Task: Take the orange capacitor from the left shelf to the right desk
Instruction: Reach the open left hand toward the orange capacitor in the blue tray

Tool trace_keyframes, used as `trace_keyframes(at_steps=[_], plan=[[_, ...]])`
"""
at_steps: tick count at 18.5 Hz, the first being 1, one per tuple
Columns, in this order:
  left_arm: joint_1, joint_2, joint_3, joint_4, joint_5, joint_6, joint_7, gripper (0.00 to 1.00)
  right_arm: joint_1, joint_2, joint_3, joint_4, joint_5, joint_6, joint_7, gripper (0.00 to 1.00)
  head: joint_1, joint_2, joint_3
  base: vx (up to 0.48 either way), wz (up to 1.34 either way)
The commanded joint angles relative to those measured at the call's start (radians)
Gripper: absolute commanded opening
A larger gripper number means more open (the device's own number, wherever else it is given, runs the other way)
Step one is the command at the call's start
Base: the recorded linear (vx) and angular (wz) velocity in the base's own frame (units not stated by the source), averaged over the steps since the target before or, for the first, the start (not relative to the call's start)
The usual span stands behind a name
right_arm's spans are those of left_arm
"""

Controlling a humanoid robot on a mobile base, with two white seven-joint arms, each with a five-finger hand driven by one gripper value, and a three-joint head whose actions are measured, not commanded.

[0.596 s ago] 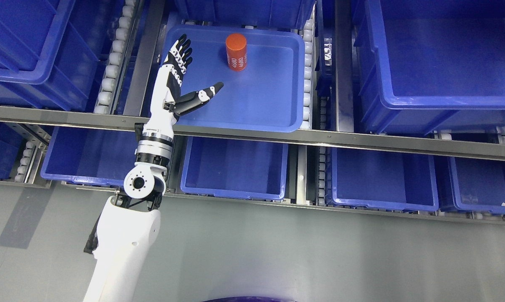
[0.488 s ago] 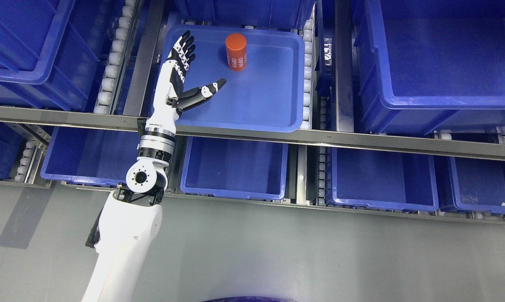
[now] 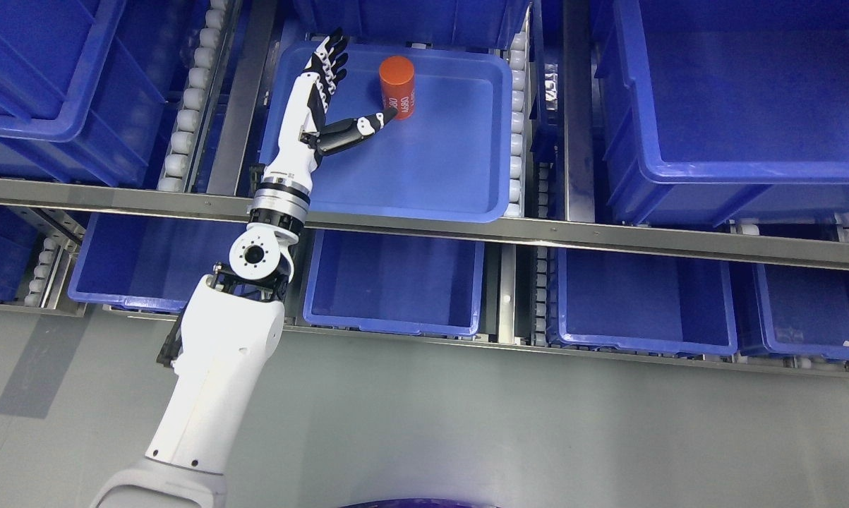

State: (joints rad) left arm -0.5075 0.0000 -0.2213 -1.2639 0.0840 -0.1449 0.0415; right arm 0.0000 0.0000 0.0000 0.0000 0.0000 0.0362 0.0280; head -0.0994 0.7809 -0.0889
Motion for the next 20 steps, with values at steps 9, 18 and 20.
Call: trace_keyframes(at_steps=[9, 18, 20], plan=[[-0.2, 0.017, -0.122, 0.386, -0.01, 0.002, -0.093, 0.99, -0.002, -0.017, -0.011, -0.034, 0.005, 0.005, 0.004, 1.0, 0.0, 0.0, 0.0, 0.0, 0.0], [-0.238, 0.017, -0.109, 0.454, -0.017, 0.011, -0.103, 0.89, -0.002, -0.017, -0.011, -0.034, 0.005, 0.005, 0.004, 1.0, 0.0, 0.0, 0.0, 0.0, 0.0], [-0.241, 0.017, -0.102, 0.457, -0.013, 0.004, -0.103, 0.8, -0.002, -0.017, -0.011, -0.034, 0.005, 0.005, 0.004, 1.0, 0.0, 0.0, 0.0, 0.0, 0.0]])
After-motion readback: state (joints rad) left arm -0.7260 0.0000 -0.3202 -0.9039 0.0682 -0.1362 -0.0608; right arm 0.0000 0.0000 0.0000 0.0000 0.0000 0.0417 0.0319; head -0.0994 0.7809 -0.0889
